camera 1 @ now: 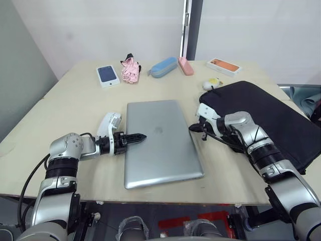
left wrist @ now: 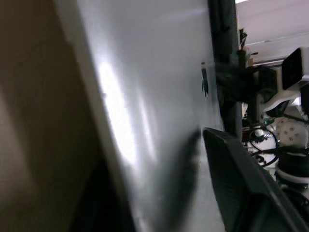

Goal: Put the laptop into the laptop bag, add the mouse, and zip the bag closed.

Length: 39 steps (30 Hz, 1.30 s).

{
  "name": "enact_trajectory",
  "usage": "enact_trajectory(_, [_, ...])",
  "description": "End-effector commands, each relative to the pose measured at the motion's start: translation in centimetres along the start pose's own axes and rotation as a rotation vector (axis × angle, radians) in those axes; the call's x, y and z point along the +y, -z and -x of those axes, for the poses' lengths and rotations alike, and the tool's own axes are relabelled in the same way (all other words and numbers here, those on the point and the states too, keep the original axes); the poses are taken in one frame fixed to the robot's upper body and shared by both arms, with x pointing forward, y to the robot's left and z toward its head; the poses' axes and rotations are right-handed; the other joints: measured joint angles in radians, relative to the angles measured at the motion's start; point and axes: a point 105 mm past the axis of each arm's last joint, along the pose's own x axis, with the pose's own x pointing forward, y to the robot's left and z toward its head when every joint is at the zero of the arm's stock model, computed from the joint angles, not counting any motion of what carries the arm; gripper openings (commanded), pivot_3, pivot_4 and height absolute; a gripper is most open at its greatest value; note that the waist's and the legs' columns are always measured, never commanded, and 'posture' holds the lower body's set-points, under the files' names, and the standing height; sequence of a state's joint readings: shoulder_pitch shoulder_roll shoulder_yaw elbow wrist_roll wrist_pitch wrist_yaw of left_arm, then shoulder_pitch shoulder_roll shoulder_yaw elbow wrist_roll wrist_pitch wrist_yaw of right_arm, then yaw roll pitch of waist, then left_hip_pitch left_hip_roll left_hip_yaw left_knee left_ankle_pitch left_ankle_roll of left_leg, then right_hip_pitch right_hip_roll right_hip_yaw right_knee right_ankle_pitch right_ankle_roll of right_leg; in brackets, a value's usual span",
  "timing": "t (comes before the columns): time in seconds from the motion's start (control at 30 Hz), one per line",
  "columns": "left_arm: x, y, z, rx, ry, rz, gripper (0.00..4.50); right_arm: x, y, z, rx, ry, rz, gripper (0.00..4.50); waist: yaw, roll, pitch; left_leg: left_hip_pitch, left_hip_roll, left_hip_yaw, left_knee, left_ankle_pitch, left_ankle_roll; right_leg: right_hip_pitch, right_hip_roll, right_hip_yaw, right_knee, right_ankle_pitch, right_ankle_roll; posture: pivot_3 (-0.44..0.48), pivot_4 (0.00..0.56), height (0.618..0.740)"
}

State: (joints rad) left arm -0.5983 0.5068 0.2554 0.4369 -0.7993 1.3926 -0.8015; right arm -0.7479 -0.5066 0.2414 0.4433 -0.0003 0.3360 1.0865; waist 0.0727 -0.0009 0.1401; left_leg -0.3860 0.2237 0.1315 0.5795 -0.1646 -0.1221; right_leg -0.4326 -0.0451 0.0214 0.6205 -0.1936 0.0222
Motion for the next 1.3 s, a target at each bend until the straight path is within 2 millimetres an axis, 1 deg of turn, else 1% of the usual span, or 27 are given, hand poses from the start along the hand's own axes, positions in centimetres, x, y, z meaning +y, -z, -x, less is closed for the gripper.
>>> enact_trajectory(0.03, [-1.4,-1.0,0.8,0.013,0.010,-0.047,0.57,-1.8,-4.9,3.3,-0.149,0.044,0.094,0.00,0.005,0.000,0.001,-0.001,0.000,0.000,-0.001,0.001,0.001,-0.001,0.000,0.000,-0.001,0.000,0.000,0.000,0.150,0.740])
enact_trajectory(0.07, [-1.5,-1.0,1.0,0.015,0.013,-0.045,0.41,-1.7,-5.6,3.9,-0.173,0.040,0.104,0.00,0.005,0.000,0.002,-0.002,0.000,0.000,-0.001,0.001,0.001,-0.001,0.000,0.000,-0.001,0.000,0.000,0.000,0.150,0.740])
enact_trajectory(0.13, [-1.6,-0.8,1.2,0.023,0.019,-0.039,0.37,-1.2,-6.4,4.9,-0.194,0.020,0.121,0.00,0.004,0.000,0.002,-0.001,0.000,0.000,-0.003,0.001,0.001,-0.001,0.001,0.000,-0.002,0.000,0.000,0.000,0.150,0.740])
enact_trajectory(0.23, [-1.9,-0.5,1.4,0.034,0.036,-0.033,0.37,-0.1,-6.8,6.3,-0.206,-0.009,0.133,0.00,0.004,-0.001,0.002,-0.001,0.002,0.000,-0.004,0.002,0.001,-0.001,0.003,-0.001,-0.005,0.000,0.000,0.000,0.150,0.740])
enact_trajectory(0.3, [-2.3,-0.4,1.3,0.039,0.051,-0.035,0.37,0.4,-6.7,7.1,-0.206,-0.017,0.134,0.00,0.006,-0.001,0.002,-0.001,0.005,0.000,-0.005,0.004,-0.001,-0.001,0.006,-0.001,-0.005,0.000,0.000,0.000,0.150,0.740])
enact_trajectory(0.4, [-3.2,-0.5,1.1,0.045,0.079,-0.048,0.36,0.8,-6.0,8.5,-0.186,0.001,0.125,0.00,0.011,-0.001,0.003,-0.001,0.006,0.000,-0.006,0.005,-0.001,-0.001,0.007,-0.002,-0.005,0.000,0.000,0.000,0.150,0.740])
enact_trajectory(0.5, [-4.6,-0.8,1.3,0.049,0.111,-0.077,0.33,1.1,-5.2,10.2,-0.166,0.032,0.097,0.00,0.019,-0.001,0.003,-0.001,0.005,0.000,-0.005,0.003,-0.004,-0.001,0.006,-0.001,-0.005,0.000,0.000,0.000,0.150,0.740])
enact_trajectory(0.63, [-6.4,-1.8,2.6,0.024,0.133,-0.125,0.31,2.2,-4.6,12.9,-0.174,0.078,0.046,0.00,0.022,-0.002,0.004,0.000,0.006,0.000,-0.005,0.003,-0.005,-0.001,0.007,-0.001,-0.005,0.000,0.000,0.000,0.150,0.740])
enact_trajectory(0.8, [-7.1,-2.4,4.3,0.009,0.101,-0.177,0.30,3.6,-3.5,15.7,-0.182,0.157,-0.046,0.00,0.017,-0.001,0.005,0.001,0.006,0.001,-0.005,0.002,-0.006,-0.001,0.007,0.001,-0.004,0.000,0.000,0.000,0.150,0.740])
enact_trajectory(0.87, [-7.9,-2.3,4.9,0.025,0.109,-0.221,0.30,4.1,-3.1,16.3,-0.185,0.200,-0.067,0.00,0.019,-0.001,0.005,0.001,0.006,0.001,-0.005,0.000,-0.008,-0.001,0.007,0.001,-0.004,0.000,0.000,0.000,0.150,0.740])
enact_trajectory(0.93, [-9.7,-2.8,5.5,0.015,0.180,-0.265,0.30,4.2,-2.8,16.1,-0.210,0.264,-0.113,0.00,0.018,-0.001,0.005,0.001,0.006,0.002,-0.005,0.000,-0.008,-0.001,0.007,0.001,-0.005,0.000,0.000,0.000,0.150,0.740])
enact_trajectory(0.97, [-10.8,-3.0,5.7,0.021,0.222,-0.292,0.30,4.2,-1.9,15.6,-0.177,0.296,-0.130,0.00,0.019,-0.001,0.005,0.002,0.006,0.002,-0.005,0.000,-0.008,-0.001,0.007,0.001,-0.004,0.000,0.000,0.000,0.150,0.740])
enact_trajectory(1.03, [-12.0,-3.1,5.5,0.037,0.267,-0.318,0.30,4.0,-0.2,15.0,-0.116,0.351,-0.151,0.53,0.024,-0.001,0.005,0.002,0.006,0.002,-0.005,0.001,-0.009,-0.001,0.007,0.001,-0.004,0.000,0.000,0.000,0.150,0.740])
enact_trajectory(1.1, [-12.1,-3.6,4.9,0.034,0.263,-0.309,0.30,3.5,0.7,14.7,-0.083,0.403,-0.134,1.13,0.031,-0.001,0.005,0.001,0.005,0.001,-0.004,0.001,-0.009,-0.001,0.006,0.001,-0.004,0.000,0.000,0.000,0.150,0.740])
enact_trajectory(1.13, [-12.4,-3.7,4.4,0.038,0.277,-0.307,0.30,3.0,1.0,14.6,-0.073,0.429,-0.113,1.51,0.031,-0.001,0.005,0.001,0.005,0.001,-0.004,0.001,-0.009,-0.001,0.005,0.001,-0.004,0.000,0.000,0.000,0.150,0.740])
enact_trajectory(1.17, [-12.6,-3.8,4.1,0.041,0.289,-0.305,0.30,2.7,1.2,14.5,-0.068,0.446,-0.100,1.80,0.031,-0.001,0.005,0.001,0.004,0.001,-0.003,0.001,-0.009,-0.001,0.005,0.001,-0.004,0.000,0.000,0.000,0.150,0.740])
enact_trajectory(1.2, [-12.8,-3.7,3.7,0.048,0.298,-0.308,0.30,2.5,1.0,14.5,-0.087,0.458,-0.109,2.23,0.030,0.000,0.005,0.001,0.004,0.002,-0.003,0.001,-0.009,-0.001,0.004,0.001,-0.003,0.000,0.001,0.000,0.150,0.740])
enact_trajectory(1.27, [-12.8,-3.6,3.1,0.052,0.312,-0.300,0.30,1.9,0.7,14.2,-0.122,0.474,-0.130,2.82,0.023,-0.001,0.005,0.001,0.003,0.002,-0.003,0.001,-0.009,-0.001,0.004,0.002,-0.003,0.000,0.001,0.000,0.150,0.740])
enact_trajectory(1.3, [-12.8,-3.6,3.0,0.052,0.315,-0.296,0.30,1.6,0.6,14.1,-0.129,0.485,-0.136,2.82,0.020,0.000,0.005,0.001,0.003,0.002,-0.003,0.001,-0.009,-0.001,0.004,0.002,-0.003,0.000,0.001,0.000,0.150,0.740])
